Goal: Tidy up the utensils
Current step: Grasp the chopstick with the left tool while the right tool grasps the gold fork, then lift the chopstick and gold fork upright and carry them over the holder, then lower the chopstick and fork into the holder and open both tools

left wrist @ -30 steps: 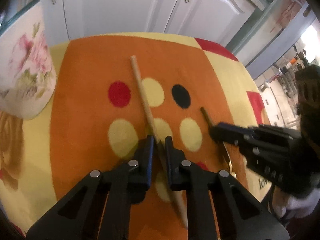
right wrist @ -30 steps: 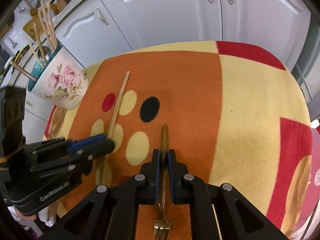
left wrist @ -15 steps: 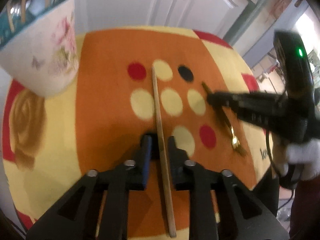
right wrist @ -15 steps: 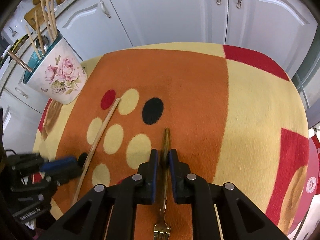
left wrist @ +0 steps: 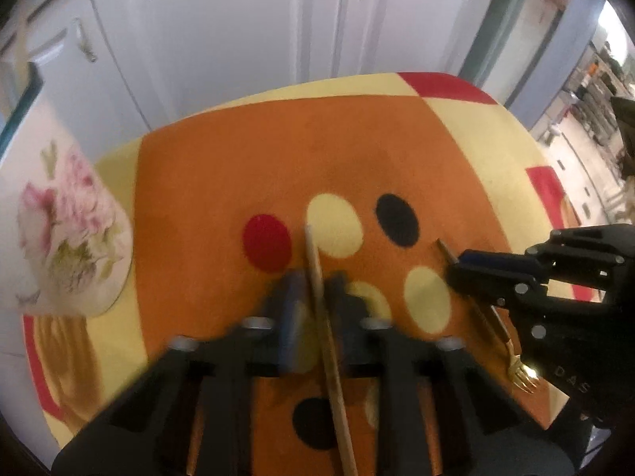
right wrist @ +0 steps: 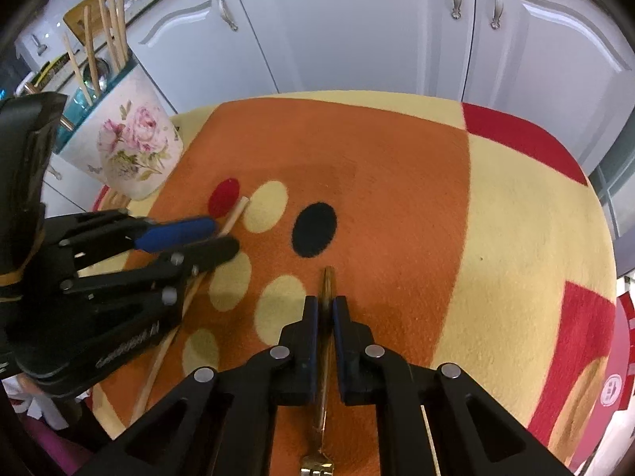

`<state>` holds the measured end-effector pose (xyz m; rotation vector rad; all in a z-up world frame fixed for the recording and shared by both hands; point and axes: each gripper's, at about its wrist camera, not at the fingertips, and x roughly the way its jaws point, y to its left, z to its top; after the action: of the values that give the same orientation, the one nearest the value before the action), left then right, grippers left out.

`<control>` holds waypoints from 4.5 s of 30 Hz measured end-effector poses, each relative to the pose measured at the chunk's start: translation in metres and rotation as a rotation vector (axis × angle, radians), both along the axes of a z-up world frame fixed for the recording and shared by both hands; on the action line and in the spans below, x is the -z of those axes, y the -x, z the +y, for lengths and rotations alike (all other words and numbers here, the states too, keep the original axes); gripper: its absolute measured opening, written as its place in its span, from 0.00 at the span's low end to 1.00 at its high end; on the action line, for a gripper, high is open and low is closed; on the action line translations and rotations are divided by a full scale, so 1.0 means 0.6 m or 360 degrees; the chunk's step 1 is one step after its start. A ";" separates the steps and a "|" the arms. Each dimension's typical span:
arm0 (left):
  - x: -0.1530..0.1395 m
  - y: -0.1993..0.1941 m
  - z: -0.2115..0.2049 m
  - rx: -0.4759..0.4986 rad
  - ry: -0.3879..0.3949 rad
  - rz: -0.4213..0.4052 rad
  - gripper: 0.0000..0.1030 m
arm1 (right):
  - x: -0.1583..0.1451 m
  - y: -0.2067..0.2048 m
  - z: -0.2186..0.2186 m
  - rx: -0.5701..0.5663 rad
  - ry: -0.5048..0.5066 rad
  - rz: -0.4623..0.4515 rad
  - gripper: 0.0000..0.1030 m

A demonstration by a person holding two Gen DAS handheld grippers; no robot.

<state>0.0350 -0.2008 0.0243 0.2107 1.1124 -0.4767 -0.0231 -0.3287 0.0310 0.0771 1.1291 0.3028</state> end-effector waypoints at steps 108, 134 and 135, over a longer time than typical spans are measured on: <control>-0.458 0.012 0.364 -0.0464 0.0416 -0.0820 0.04 | -0.329 -0.082 0.257 -0.0386 -0.0240 -0.0675 0.06; -0.346 -0.049 0.323 -0.0522 0.0293 -0.0652 0.04 | -0.181 -0.155 0.235 -0.0241 -0.0360 -0.0314 0.12; -0.345 -0.050 0.325 -0.0527 0.0301 -0.0648 0.04 | -0.186 -0.156 0.232 -0.0233 -0.0363 -0.0320 0.17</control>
<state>0.0650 -0.0057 0.2316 -0.0444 0.6802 -0.2256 0.0704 -0.1895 0.1425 0.1623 0.8987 0.5575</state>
